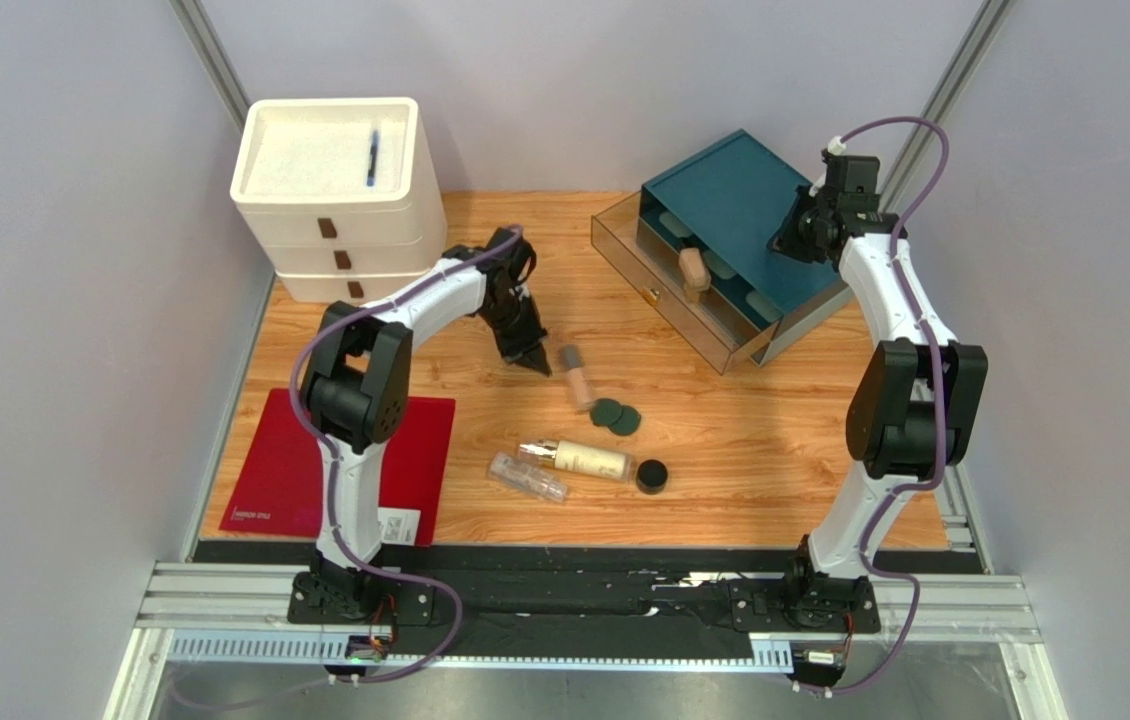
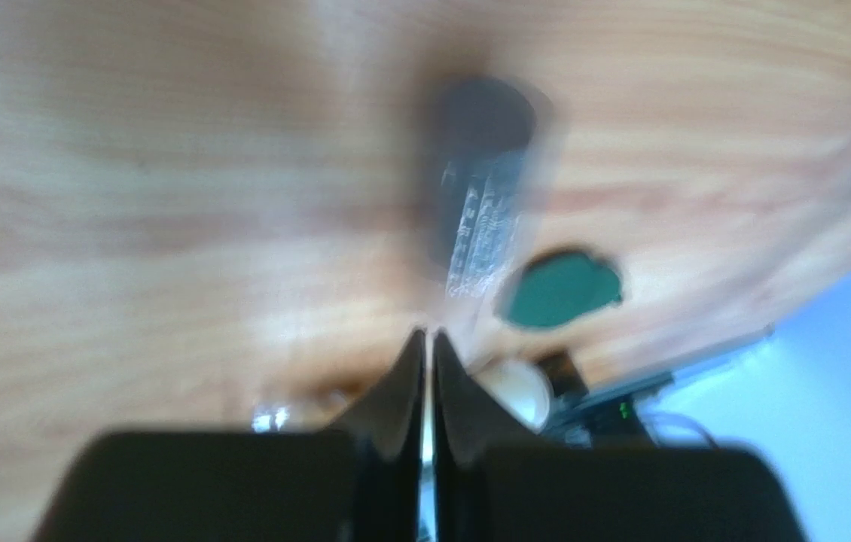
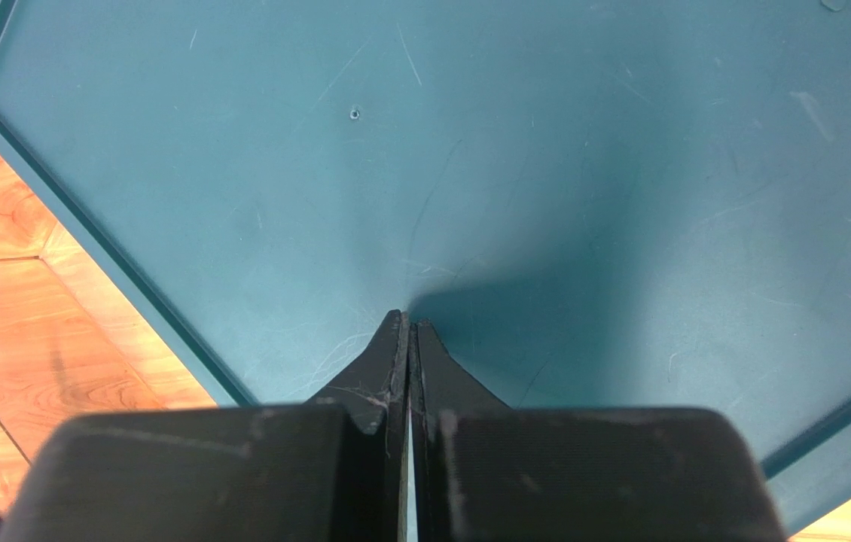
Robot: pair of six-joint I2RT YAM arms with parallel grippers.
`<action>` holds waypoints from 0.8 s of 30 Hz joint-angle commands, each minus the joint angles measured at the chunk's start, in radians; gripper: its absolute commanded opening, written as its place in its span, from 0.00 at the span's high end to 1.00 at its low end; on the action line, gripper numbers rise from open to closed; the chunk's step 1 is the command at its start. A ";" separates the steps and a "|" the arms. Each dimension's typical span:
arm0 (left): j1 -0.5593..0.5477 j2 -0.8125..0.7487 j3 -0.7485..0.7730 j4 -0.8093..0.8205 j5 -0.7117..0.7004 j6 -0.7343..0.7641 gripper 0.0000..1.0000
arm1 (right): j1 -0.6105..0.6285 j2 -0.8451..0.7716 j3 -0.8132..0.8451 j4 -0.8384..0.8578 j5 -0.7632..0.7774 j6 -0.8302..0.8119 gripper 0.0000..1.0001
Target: Organize the makeup
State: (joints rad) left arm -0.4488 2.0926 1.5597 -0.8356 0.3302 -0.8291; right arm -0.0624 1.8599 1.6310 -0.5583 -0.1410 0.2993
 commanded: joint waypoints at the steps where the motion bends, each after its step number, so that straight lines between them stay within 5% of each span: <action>1: 0.001 0.021 0.086 0.058 -0.036 0.004 1.00 | 0.018 0.120 -0.085 -0.273 -0.003 -0.012 1.00; 6: 0.001 -0.023 0.207 0.115 -0.019 -0.015 1.00 | 0.018 0.122 -0.082 -0.273 -0.005 -0.011 1.00; 11: -0.001 0.068 0.391 -0.020 -0.030 0.041 0.95 | 0.018 0.125 -0.080 -0.273 -0.006 -0.011 1.00; 16: -0.019 0.087 0.392 0.013 0.001 0.025 0.77 | 0.018 0.124 -0.082 -0.273 -0.005 -0.009 1.00; 24: -0.063 -0.017 0.317 0.072 -0.048 0.142 0.63 | 0.018 0.119 -0.082 -0.275 0.000 -0.009 1.00</action>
State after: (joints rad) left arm -0.4843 2.1738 1.9095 -0.7967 0.3073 -0.7746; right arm -0.0624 1.8637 1.6356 -0.5610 -0.1406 0.2996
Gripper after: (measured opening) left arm 0.345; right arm 0.003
